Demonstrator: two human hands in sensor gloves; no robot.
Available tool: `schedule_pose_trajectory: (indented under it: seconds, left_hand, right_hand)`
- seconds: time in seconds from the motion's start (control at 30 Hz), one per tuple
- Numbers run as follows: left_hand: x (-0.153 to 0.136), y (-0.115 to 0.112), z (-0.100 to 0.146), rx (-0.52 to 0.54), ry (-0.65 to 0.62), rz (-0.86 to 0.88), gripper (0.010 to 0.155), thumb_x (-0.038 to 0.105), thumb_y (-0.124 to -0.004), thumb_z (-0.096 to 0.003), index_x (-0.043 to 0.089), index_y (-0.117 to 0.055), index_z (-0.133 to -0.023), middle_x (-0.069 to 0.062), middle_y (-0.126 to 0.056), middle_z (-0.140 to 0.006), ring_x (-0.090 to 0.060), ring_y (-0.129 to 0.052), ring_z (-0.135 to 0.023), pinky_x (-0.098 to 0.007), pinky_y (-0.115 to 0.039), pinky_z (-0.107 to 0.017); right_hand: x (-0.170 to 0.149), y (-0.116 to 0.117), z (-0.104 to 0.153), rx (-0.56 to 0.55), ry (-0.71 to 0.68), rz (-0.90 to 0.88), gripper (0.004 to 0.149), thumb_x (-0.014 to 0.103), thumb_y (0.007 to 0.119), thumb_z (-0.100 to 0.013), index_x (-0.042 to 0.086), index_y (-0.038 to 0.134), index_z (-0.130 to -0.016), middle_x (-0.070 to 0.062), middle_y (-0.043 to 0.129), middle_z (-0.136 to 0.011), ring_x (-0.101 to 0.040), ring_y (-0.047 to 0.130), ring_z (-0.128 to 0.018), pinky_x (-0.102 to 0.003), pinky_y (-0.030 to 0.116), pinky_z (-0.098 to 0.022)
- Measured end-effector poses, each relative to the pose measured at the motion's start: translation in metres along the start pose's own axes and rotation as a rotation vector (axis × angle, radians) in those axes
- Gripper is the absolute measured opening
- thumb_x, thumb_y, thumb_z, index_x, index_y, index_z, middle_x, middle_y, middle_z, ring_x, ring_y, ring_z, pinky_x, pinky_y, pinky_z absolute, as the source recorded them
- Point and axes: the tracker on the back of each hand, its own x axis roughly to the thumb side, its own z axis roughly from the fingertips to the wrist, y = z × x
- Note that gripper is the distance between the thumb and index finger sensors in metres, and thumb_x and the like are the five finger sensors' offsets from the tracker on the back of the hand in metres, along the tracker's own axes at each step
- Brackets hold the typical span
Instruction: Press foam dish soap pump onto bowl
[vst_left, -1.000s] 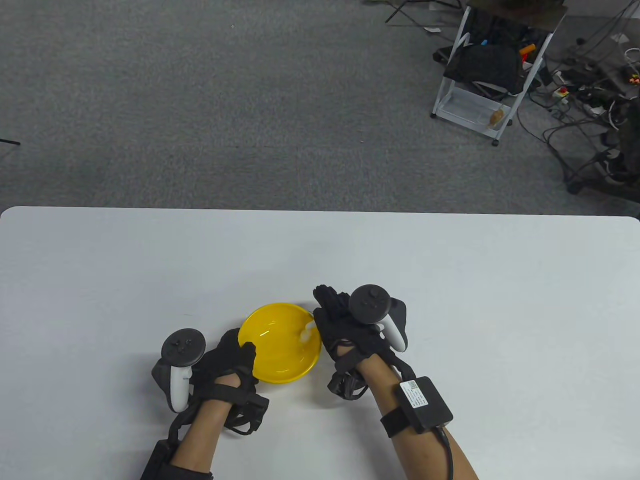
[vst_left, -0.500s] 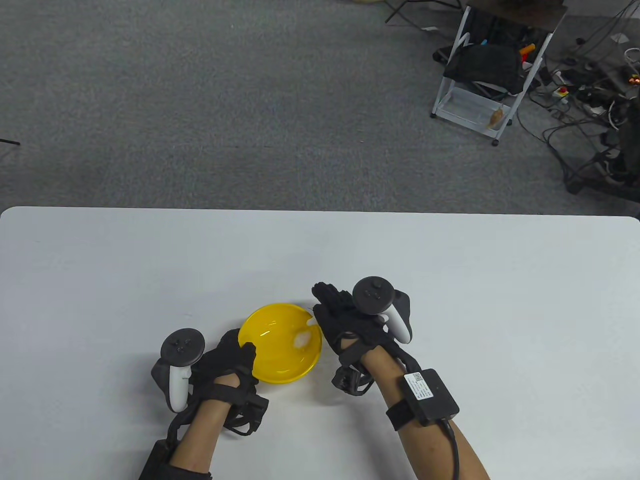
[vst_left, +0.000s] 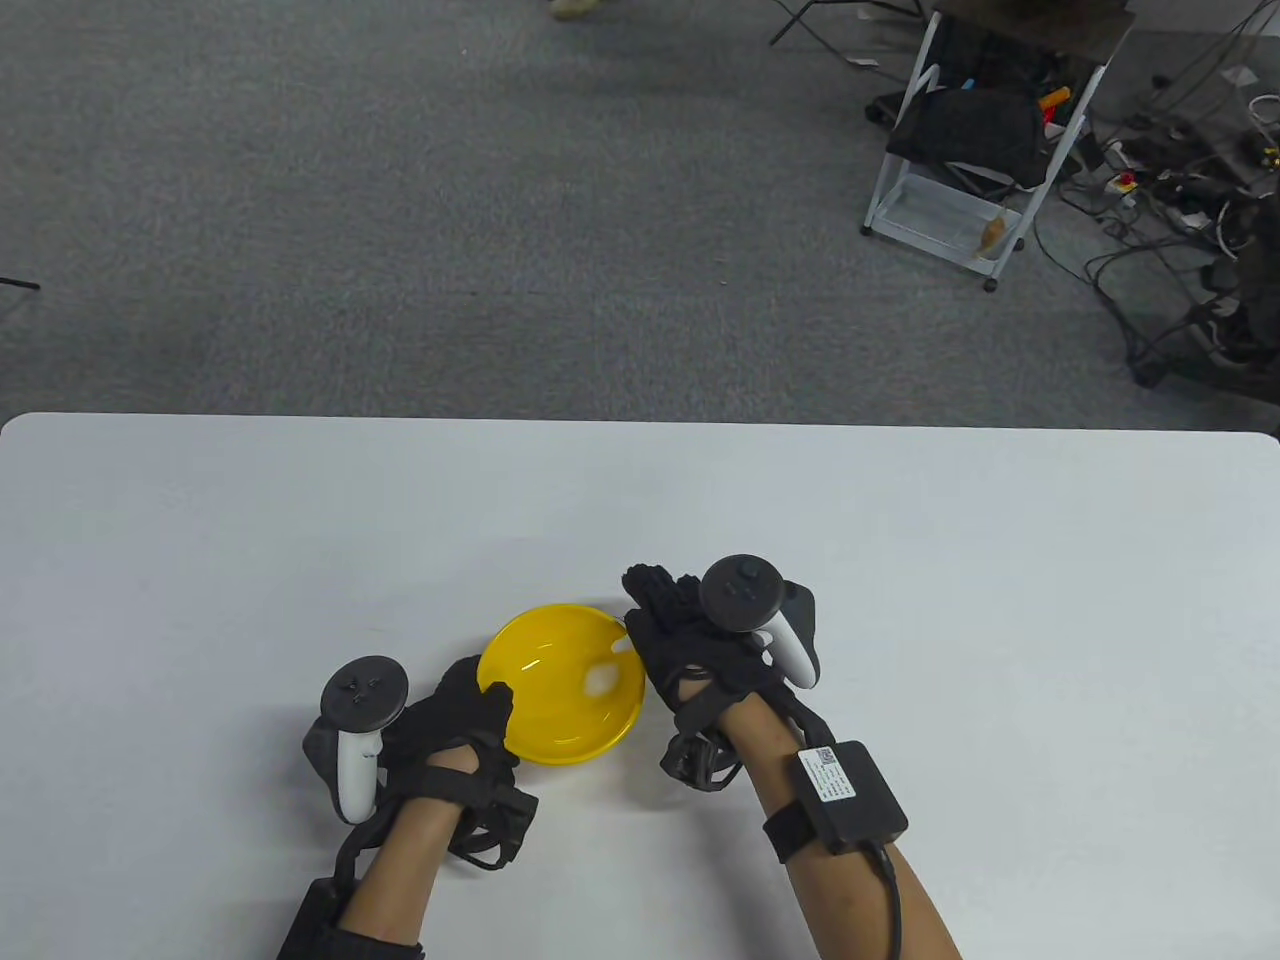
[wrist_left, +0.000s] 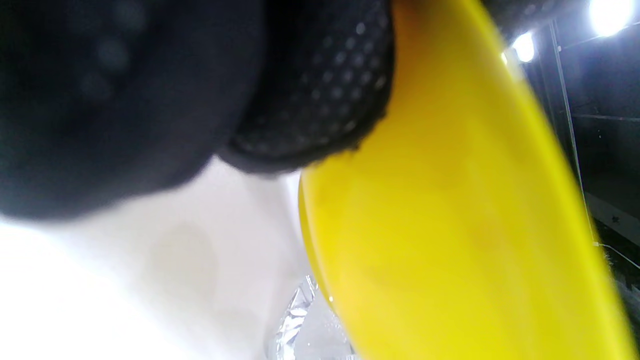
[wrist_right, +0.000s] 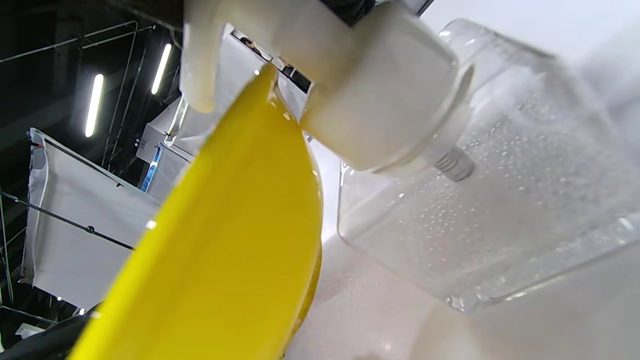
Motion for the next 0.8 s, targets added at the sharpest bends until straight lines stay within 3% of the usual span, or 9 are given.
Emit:
schedule_pose_trajectory:
  seconds: [0.37, 0.63, 0.8]
  left_hand:
    - [0.001, 0.0, -0.001, -0.001, -0.001, -0.003, 0.058, 0.038, -0.079, -0.0417, 0.013, -0.063, -0.091, -0.004, -0.102, -0.027, -0.019, -0.107, 0.001, -0.034, -0.092, 0.002]
    - [0.001, 0.0, -0.002, -0.005, -0.001, 0.0, 0.058, 0.038, -0.079, -0.0418, 0.014, -0.063, -0.091, -0.004, -0.102, -0.027, -0.019, -0.107, 0.0, -0.035, -0.092, 0.001]
    - [0.001, 0.0, -0.002, 0.001, -0.006, -0.006, 0.058, 0.038, -0.079, -0.0417, 0.013, -0.063, -0.091, -0.004, -0.102, -0.027, -0.019, -0.107, 0.001, -0.035, -0.092, 0.002]
  right_hand:
    - [-0.007, 0.005, -0.001, -0.004, -0.018, -0.02, 0.068, 0.051, 0.051, -0.047, 0.027, 0.034, -0.108, -0.009, 0.029, -0.118, -0.046, 0.014, -0.106, -0.084, 0.033, -0.062]
    - [-0.013, 0.008, -0.002, 0.001, -0.03, -0.055, 0.068, 0.05, 0.051, -0.047, 0.027, 0.034, -0.108, -0.009, 0.029, -0.118, -0.045, 0.012, -0.106, -0.085, 0.028, -0.061]
    - [-0.009, 0.006, 0.001, -0.026, -0.014, 0.005, 0.069, 0.051, 0.051, -0.047, 0.026, 0.033, -0.108, -0.01, 0.029, -0.118, -0.046, 0.012, -0.105, -0.085, 0.028, -0.06]
